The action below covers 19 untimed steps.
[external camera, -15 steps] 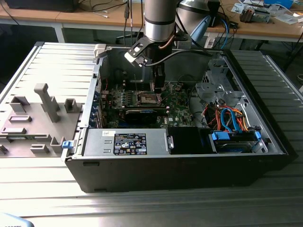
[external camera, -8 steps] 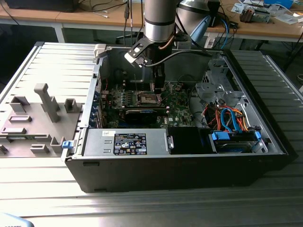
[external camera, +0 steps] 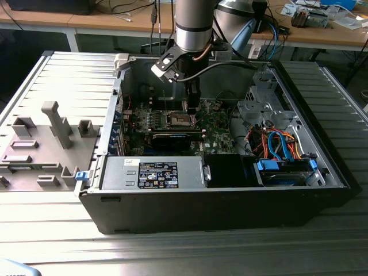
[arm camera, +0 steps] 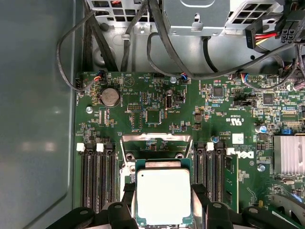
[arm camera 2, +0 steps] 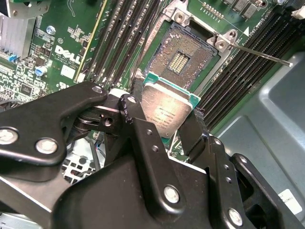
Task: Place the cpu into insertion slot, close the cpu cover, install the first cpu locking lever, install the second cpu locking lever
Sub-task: 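Place the cpu into insertion slot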
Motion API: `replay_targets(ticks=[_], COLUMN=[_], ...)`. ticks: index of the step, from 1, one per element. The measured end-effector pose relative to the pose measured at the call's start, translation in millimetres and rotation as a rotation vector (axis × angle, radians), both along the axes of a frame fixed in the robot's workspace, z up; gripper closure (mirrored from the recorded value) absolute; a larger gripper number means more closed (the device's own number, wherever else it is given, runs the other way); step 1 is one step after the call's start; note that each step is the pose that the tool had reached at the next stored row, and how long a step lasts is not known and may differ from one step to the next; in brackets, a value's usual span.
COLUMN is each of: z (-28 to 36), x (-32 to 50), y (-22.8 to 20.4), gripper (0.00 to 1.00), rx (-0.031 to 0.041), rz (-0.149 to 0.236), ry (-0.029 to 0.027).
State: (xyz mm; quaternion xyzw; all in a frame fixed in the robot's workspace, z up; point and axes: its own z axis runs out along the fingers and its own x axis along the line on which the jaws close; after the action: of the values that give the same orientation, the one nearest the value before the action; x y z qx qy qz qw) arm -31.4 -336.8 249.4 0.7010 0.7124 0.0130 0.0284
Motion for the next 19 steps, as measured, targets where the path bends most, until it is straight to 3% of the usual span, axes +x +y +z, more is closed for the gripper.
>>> replay_targets(ticks=[19], z=[-3.9], x=[0.0], y=[0.0], gripper=[0.45], rx=[0.0], rz=[0.0], ry=[0.0])
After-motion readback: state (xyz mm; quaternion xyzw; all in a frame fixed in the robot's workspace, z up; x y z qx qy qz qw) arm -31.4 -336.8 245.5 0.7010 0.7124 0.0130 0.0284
